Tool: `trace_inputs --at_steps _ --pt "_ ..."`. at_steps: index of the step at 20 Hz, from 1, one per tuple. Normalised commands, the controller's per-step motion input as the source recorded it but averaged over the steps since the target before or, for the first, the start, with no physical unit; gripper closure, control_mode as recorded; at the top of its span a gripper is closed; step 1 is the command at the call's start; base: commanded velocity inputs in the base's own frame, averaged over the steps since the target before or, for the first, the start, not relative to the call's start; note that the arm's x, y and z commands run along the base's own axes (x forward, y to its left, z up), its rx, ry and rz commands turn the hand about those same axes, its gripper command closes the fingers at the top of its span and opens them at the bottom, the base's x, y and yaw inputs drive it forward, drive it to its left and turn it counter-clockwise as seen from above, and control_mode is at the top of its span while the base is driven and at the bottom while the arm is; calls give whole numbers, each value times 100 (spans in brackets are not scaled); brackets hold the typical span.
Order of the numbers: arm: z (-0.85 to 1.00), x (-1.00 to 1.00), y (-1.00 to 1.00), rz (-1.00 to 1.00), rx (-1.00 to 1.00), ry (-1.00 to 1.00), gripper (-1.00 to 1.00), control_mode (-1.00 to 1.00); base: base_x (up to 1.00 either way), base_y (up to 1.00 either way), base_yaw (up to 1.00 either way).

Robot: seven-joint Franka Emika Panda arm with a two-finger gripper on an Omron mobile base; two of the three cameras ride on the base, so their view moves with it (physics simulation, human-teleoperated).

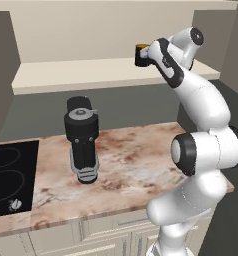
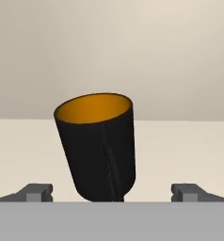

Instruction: Open the cabinet directly in front. Then move the beer and the mug to the dining counter with the jar on it.

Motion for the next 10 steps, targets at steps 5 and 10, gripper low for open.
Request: trace_inputs --at_steps 5,10 --pt "0 0 -15 2 2 0 -100 -100 0 0 0" --pt "-2 0 0 0 0 0 -100 -100 0 0 0"
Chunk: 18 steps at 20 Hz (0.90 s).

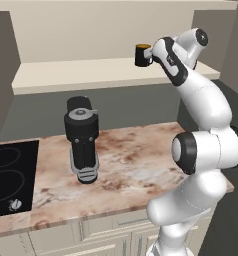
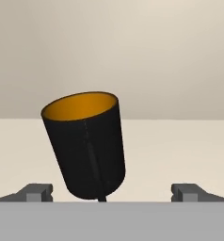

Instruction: Open the cabinet directly in front. Then move the beer and the mug to the dining counter with the jar on it.

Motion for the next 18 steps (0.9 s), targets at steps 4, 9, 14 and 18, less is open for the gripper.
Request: trace_inputs --at_steps 4,9,14,18 --pt "-9 4 0 0 0 0 -100 -100 0 0 0" --pt "-7 15 0 0 0 0 -100 -100 0 0 0" --pt "-6 32 0 0 0 1 -100 -100 0 0 0" --pt "-6 41 3 0 0 2 -100 -100 0 0 0"
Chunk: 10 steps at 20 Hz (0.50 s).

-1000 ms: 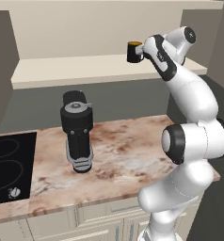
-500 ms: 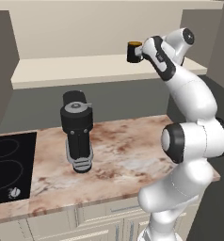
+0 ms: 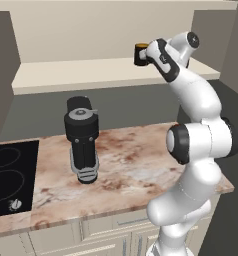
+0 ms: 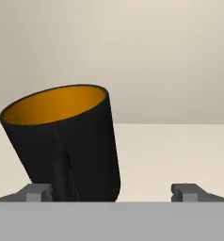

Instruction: Open the cabinet directly in front. Then move the beer and the mug to the dining counter with the jar on it.

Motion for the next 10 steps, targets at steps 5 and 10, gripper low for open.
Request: trace_inputs --at_steps 5,10 --pt "-4 38 13 0 -3 2 -100 -100 0 0 0" --pt "-4 19 17 0 -3 3 100 -100 0 0 0"
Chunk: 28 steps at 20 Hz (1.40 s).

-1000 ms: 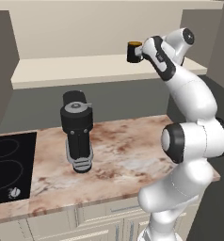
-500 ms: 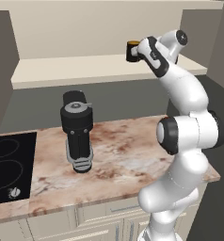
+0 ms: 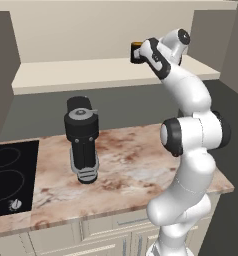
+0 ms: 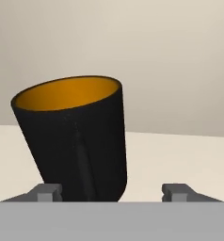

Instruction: Open the cabinet directly in front. Then move the beer and the mug to the dining counter with the jar on it.

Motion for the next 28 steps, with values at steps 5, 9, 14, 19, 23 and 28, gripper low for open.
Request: trace_inputs --at_steps 5,9,14,19,23,28 --pt "0 0 0 0 0 0 100 -100 0 0 0" --pt "0 0 0 0 0 0 100 -100 0 0 0" --pt "0 -3 0 0 0 0 100 -100 0 0 0" --pt "0 -78 9 0 0 -7 100 -100 0 0 0" --pt "0 -100 25 0 0 -13 100 -100 0 0 0" --pt "0 -100 38 0 0 -12 100 -100 0 0 0"
